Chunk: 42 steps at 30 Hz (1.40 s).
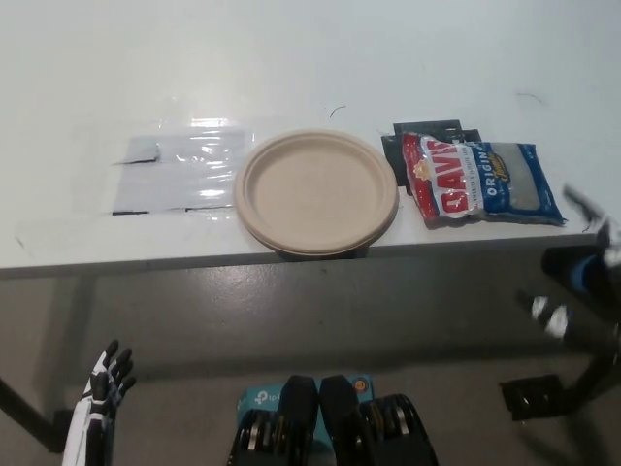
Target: The robot picks up a small bag of sunflower seeds on the right hand side and take it to the empty plate on the left hand side then pours some sunflower seeds on to the plate.
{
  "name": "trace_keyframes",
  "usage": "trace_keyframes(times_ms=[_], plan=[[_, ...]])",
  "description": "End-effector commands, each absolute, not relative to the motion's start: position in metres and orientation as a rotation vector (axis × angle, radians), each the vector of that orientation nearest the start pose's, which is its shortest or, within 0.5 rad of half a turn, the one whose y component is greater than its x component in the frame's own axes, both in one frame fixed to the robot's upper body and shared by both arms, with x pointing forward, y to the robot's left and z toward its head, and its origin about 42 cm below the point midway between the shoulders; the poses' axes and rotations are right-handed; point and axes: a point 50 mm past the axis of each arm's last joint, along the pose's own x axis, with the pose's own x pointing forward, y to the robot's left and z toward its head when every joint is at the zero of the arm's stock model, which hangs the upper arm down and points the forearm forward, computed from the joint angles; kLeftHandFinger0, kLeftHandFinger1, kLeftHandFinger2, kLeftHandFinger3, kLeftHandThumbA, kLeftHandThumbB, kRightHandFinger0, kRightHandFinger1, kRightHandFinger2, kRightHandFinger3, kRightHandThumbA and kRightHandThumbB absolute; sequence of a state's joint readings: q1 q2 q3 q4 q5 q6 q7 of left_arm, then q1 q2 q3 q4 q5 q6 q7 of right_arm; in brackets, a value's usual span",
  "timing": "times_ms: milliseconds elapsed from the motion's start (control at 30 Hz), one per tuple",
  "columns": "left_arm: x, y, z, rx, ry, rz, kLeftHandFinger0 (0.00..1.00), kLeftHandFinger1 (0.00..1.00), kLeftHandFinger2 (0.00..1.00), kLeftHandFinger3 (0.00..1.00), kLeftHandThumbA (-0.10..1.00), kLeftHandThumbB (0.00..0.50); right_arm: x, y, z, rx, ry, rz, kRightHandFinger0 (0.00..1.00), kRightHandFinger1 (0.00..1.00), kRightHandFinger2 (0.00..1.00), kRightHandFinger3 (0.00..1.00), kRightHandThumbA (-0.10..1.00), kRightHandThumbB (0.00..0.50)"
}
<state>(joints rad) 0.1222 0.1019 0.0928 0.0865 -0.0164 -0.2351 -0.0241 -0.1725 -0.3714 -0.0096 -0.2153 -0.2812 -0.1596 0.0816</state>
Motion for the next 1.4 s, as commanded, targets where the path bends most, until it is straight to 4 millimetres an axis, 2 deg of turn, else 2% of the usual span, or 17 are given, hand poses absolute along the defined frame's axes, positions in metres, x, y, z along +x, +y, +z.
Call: trace_keyframes(times_ms=[0,100,200,267,400,533,633,733,800,933,1167,1367], plan=[[0.236,0.281,0.068,0.113,-0.089,0.092,1.00,1.00,1.00,1.00,1.00,0.064,0.350,-0.295,0.270,-0.861,-0.505,0.102,1.00,1.00,1.00,1.00,0.79,0.412],[0.238,0.281,0.069,0.107,-0.089,0.095,1.00,1.00,1.00,1.00,1.00,0.069,0.373,-0.293,0.283,-0.900,-0.494,0.114,1.00,1.00,1.00,1.00,0.77,0.401],[0.237,0.282,0.070,0.108,-0.090,0.098,1.00,1.00,1.00,1.00,1.00,0.077,0.395,-0.289,0.287,-0.945,-0.449,0.130,1.00,1.00,1.00,1.00,0.74,0.417],[0.238,0.282,0.070,0.110,-0.096,0.097,1.00,1.00,1.00,1.00,1.00,0.070,0.407,-0.286,0.289,-0.963,-0.419,0.150,1.00,1.00,1.00,1.00,0.70,0.400],[0.241,0.281,0.071,0.105,-0.100,0.093,1.00,1.00,1.00,1.00,1.00,0.081,0.427,-0.283,0.291,-1.007,-0.373,0.185,1.00,1.00,1.00,1.00,0.73,0.425],[0.244,0.283,0.074,0.118,-0.106,0.095,1.00,1.00,1.00,1.00,1.00,0.116,0.444,-0.280,0.291,-1.073,-0.334,0.217,1.00,1.00,1.00,1.00,0.78,0.441],[0.244,0.283,0.075,0.120,-0.107,0.097,1.00,1.00,1.00,1.00,1.00,0.142,0.449,-0.279,0.288,-1.082,-0.294,0.240,1.00,1.00,1.00,1.00,0.77,0.442],[0.244,0.283,0.075,0.122,-0.109,0.093,1.00,1.00,1.00,1.00,1.00,0.128,0.453,-0.281,0.285,-1.108,-0.263,0.256,1.00,1.00,1.00,1.00,0.76,0.442],[0.244,0.283,0.075,0.120,-0.111,0.091,1.00,1.00,1.00,1.00,1.00,0.123,0.456,-0.282,0.283,-1.128,-0.247,0.268,1.00,1.00,1.00,1.00,0.78,0.463],[0.244,0.283,0.074,0.123,-0.109,0.094,1.00,1.00,1.00,1.00,1.00,0.154,0.458,-0.284,0.282,-1.164,-0.195,0.282,1.00,1.00,1.00,1.00,0.80,0.477],[0.244,0.283,0.075,0.113,-0.104,0.092,1.00,1.00,1.00,1.00,1.00,0.142,0.461,-0.287,0.283,-1.198,-0.147,0.303,1.00,1.00,1.00,1.00,0.82,0.497],[0.242,0.283,0.074,0.124,-0.103,0.087,1.00,1.00,1.00,1.00,1.00,0.143,0.464,-0.290,0.279,-1.190,-0.152,0.292,1.00,1.00,1.00,1.00,0.84,0.490]])
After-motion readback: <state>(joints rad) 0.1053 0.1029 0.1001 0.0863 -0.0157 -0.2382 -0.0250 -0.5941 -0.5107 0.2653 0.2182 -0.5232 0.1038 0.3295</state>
